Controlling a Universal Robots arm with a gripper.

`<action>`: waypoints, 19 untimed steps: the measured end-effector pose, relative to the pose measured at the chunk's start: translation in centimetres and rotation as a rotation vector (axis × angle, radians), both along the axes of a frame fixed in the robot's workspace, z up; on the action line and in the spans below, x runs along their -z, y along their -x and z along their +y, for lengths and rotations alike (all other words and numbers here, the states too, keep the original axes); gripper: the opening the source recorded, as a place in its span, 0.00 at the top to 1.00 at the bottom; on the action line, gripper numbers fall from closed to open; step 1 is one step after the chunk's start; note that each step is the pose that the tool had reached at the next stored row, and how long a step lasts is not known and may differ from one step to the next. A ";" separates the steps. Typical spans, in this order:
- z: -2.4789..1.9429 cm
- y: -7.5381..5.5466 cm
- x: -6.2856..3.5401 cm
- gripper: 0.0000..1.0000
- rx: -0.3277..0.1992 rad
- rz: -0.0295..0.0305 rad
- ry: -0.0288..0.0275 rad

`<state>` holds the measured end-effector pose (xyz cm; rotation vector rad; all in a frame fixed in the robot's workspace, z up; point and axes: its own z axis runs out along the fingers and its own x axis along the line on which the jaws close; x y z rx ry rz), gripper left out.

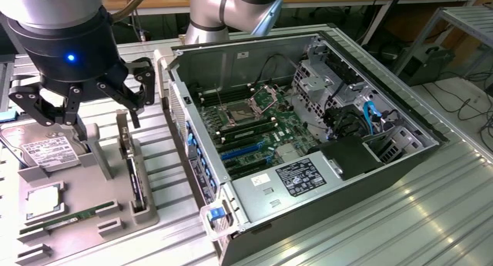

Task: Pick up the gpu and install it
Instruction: 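Pick up the gpu and move the gpu toward the slot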

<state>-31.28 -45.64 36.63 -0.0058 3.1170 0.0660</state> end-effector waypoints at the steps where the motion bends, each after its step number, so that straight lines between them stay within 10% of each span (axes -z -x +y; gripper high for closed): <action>1: 0.00 0.0 0.05 0.28 0.000 0.0000 0.0006; 7: -0.01 0.0 0.29 0.28 0.000 -0.0003 0.0175; 19: 0.00 0.0 2.32 0.28 0.000 -0.0003 0.0179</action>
